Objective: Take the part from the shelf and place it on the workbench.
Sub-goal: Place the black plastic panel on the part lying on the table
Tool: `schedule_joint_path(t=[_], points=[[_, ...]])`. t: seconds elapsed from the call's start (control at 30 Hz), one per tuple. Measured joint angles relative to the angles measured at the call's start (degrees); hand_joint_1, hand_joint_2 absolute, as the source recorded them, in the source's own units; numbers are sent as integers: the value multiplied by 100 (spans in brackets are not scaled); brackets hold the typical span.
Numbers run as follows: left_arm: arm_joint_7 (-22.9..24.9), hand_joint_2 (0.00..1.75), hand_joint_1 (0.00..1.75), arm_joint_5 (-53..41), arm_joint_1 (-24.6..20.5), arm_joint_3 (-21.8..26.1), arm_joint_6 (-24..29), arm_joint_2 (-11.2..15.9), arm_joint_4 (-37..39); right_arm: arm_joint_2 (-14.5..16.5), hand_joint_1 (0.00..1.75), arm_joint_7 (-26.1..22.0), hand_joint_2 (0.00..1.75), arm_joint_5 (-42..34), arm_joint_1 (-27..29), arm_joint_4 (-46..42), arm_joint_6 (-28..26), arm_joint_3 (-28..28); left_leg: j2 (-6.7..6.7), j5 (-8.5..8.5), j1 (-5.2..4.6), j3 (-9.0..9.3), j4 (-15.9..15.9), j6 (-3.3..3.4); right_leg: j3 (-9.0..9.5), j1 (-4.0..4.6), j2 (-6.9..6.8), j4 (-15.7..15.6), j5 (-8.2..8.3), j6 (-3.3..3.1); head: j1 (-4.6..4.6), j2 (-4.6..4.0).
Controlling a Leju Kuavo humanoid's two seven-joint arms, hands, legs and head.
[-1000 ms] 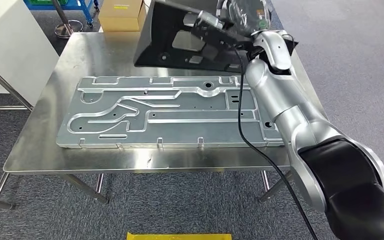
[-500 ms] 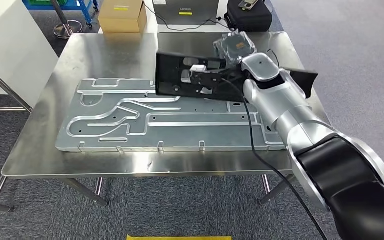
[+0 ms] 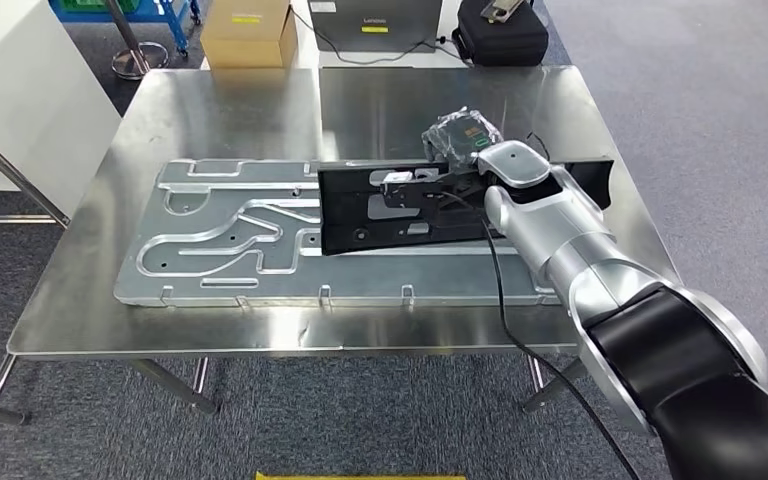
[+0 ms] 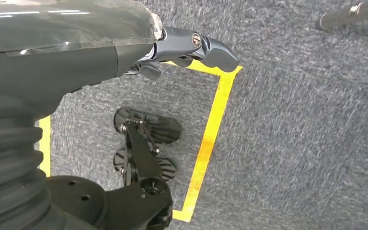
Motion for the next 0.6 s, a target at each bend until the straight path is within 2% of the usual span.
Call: schedule_joint_path(t=[0.03, 0.1, 0.17, 0.2, 0.23, 0.27, 0.3, 0.37, 0.4, 0.47, 0.53, 0.6], points=[[-2, 175, 0, 0, 2, -5, -1, 0, 0, -1, 171, -1, 175, -1, 3, 3, 5, 1, 4, -14, 3, -2, 4, -27, 12, -13, -3, -23, 10, -23, 0, 0], [-5, 175, 0, -6, 3, -18, -21, 2, 0, -3, 86, -8, 87, -24, -1, 6, 50, 1, 17, -170, 5, -85, 218, -87, 46, -48, -11, -76, 32, -76, -4, -1], [-7, 175, 0, -30, -1, -35, -63, 3, 0, -2, 0, -47, 0, -108, 7, 9, 174, 1, 28, -509, 25, -365, 864, -145, 64, -53, -13, -90, 35, -111, -8, -1], [2, 175, 0, -45, -4, -51, -82, 2, 0, -2, 0, -77, 0, -178, 25, 12, 248, 0, 29, -660, 34, -538, 1237, -169, 65, -52, -13, -86, 31, -122, -7, -1], [14, 175, 0, -60, -5, -72, -94, -1, 0, -2, 0, -113, 0, -262, 53, 15, 324, -7, 30, -727, 41, -667, 1498, -189, 65, -51, -12, -79, 27, -124, -7, 0], [28, 175, 0, -73, -8, -94, -101, -4, 0, -2, 0, -153, 0, -352, 86, 18, 393, -20, 31, -682, 48, -705, 1554, -203, 66, -52, -11, -70, 20, -123, -7, 0], [44, 175, 0, -87, -14, -111, -103, -7, 0, -2, 0, -182, 0, -439, 116, 19, 458, -45, 32, -537, 56, -637, 1390, -212, 66, -55, -10, -56, 11, -116, -7, 0], [71, 175, 0, -116, -37, -137, -103, -10, 0, 4, 0, -229, 0, -584, 149, 19, 581, -121, 38, -165, 72, -293, 658, -205, 65, -55, -7, -17, -20, -84, -7, 0], [83, 175, 0, -133, -51, -152, -103, -11, 0, 8, 0, -246, 0, -637, 152, 19, 633, -167, 37, -59, 66, -140, 334, -183, 55, -49, -4, 6, -32, -64, -6, 0], [97, 175, 0, -164, -83, -196, -104, -18, -1, 11, 0, -285, 0, -704, 168, 19, 713, -251, 30, -32, 40, -16, 68, -117, 35, -38, -3, 21, -32, -12, -3, 0], [99, 87, 0, -203, -102, -241, -105, -33, -4, 7, 0, -313, 0, -736, 211, 18, 749, -315, 27, -11, 36, -8, 36, -39, 33, -38, -2, 9, -26, 50, 0, 0], [99, 0, 0, -238, -115, -278, -104, -58, -9, -21, 0, -341, 0, -766, 250, 17, 744, -381, 31, 22, 54, 13, -12, 40, -25, -49, -2, 159, -151, 115, 2, 0]])
